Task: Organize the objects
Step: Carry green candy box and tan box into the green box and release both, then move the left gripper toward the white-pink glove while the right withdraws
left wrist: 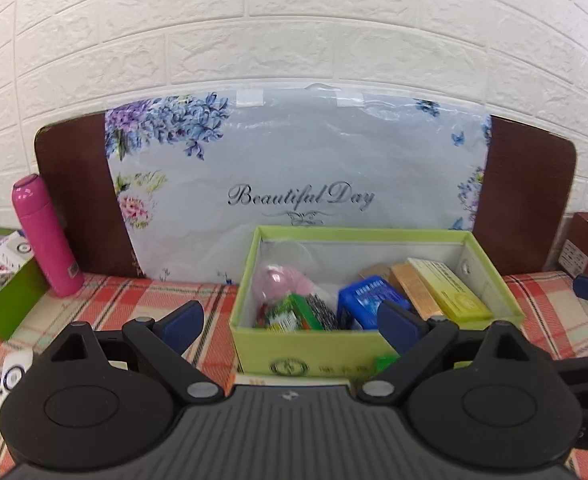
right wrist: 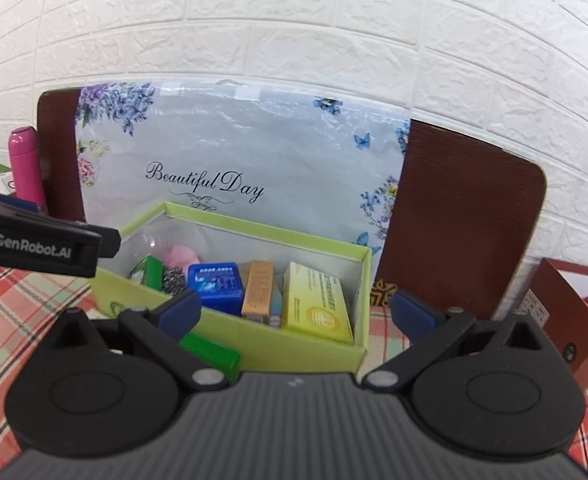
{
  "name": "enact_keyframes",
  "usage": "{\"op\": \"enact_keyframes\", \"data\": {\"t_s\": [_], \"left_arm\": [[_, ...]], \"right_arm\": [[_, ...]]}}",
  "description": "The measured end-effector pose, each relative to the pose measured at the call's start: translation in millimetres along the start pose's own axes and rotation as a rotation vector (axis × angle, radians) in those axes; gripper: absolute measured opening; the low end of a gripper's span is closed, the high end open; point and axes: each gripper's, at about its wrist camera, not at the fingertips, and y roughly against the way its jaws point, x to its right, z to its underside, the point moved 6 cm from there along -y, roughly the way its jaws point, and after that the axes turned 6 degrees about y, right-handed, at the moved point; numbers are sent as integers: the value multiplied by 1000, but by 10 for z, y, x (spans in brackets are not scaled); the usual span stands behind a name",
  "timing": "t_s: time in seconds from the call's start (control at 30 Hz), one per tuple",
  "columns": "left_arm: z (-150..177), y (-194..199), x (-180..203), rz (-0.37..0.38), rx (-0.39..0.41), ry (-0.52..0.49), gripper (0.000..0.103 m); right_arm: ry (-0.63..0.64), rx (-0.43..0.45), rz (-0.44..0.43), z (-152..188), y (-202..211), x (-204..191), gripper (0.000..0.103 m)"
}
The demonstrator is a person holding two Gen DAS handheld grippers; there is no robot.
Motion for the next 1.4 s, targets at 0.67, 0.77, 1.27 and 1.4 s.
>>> {"op": "enact_keyframes", "data": {"t_s": [0.67,0.77,1.27,1.4], "left_arm": [[1153,695,490,120,-156,61,97],[1285,690,616,139,-188,53,97],[1446,212,1398,232,-317,39,97],[1453,-99,1508,203,-364,45,95]], "right_arm": [[-111,-50,16,1220,1349,381,103],[-134,-85,17,1417,1378,399,103],[-184,-158,50,1810,1423,585,103],[-181,-169,50,1842,1411,610,103]]}}
